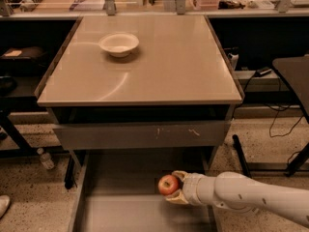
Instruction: Place apple into middle drawer
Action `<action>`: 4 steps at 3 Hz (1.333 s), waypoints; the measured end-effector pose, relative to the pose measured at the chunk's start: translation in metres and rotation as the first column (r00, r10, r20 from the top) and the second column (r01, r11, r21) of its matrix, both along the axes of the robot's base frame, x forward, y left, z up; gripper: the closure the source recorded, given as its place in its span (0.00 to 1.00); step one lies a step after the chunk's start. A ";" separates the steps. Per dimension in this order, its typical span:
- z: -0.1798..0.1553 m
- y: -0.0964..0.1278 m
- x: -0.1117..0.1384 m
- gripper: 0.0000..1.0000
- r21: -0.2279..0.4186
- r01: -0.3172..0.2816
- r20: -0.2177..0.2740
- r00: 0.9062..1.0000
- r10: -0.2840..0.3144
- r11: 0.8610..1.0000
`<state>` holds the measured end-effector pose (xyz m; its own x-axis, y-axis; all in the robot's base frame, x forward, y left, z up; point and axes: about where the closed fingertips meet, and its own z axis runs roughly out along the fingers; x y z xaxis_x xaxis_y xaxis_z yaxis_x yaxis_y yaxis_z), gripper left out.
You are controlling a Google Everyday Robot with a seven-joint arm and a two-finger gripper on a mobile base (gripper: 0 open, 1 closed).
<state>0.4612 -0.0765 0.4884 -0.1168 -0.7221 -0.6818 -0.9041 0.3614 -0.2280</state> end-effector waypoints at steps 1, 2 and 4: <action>-0.041 0.014 0.007 1.00 0.004 -0.027 -0.032 0.999 0.027 1.000; -0.068 0.023 0.008 1.00 0.021 -0.046 -0.053 0.997 0.047 0.999; -0.100 0.038 -0.010 1.00 0.039 -0.097 -0.103 0.990 0.101 0.994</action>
Offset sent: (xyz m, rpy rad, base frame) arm 0.0102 0.0295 -0.0982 0.0366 0.0778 0.0640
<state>0.4511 -0.0381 0.3888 -0.1177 -0.7106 -0.6937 -0.9541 0.2747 -0.1195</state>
